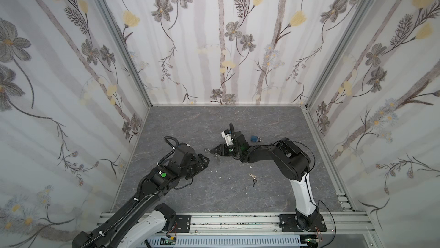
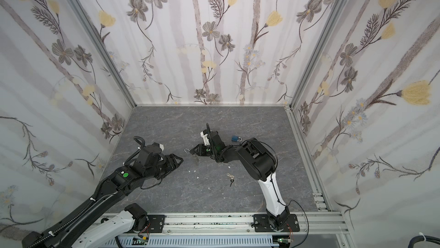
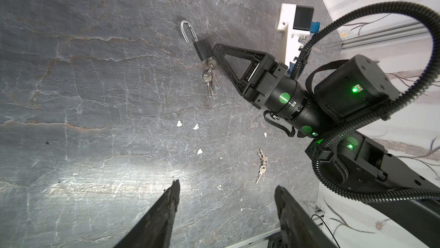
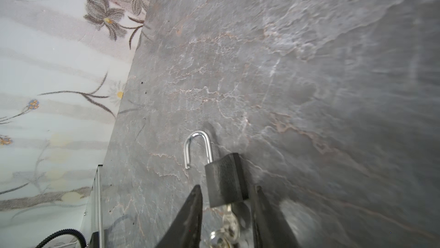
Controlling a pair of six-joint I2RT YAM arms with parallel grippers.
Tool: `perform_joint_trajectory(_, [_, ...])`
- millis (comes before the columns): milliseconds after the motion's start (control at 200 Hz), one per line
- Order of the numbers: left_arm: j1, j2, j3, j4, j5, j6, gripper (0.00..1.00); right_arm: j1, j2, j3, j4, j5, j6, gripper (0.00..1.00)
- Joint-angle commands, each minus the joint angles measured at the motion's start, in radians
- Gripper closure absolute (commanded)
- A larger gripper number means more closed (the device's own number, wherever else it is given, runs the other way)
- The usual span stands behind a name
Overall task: Unlock with the key
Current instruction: 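Lower the open dark gray padlock onto the table and open the right gripper, then move the right gripper over the silver key bunch on the table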
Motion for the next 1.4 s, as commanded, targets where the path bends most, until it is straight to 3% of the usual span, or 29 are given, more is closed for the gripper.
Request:
perform_joint_trajectory(0, [0.001, 0.007, -0.007, 0.040, -0.002, -0.001, 0.31, -0.016, -0.060, -0.038, -0.031, 0.052, -0.037, 0.64])
perform_joint_trajectory(664, [-0.046, 0.221, -0.016, 0.264, 0.088, -0.012, 0.31, -0.108, -0.662, -0.427, -0.340, 0.323, -0.167, 0.66])
perform_joint_trajectory(1054, [-0.124, 0.374, 0.068, 0.294, 0.071, 0.011, 0.32, -0.131, -0.826, -0.495, -0.598, 0.393, -0.170, 0.64])
perform_joint_trajectory(1394, [-0.144, 0.434, 0.069, 0.325, 0.079, 0.005, 0.32, -0.036, -0.924, -0.565, -0.770, 0.453, -0.118, 0.59])
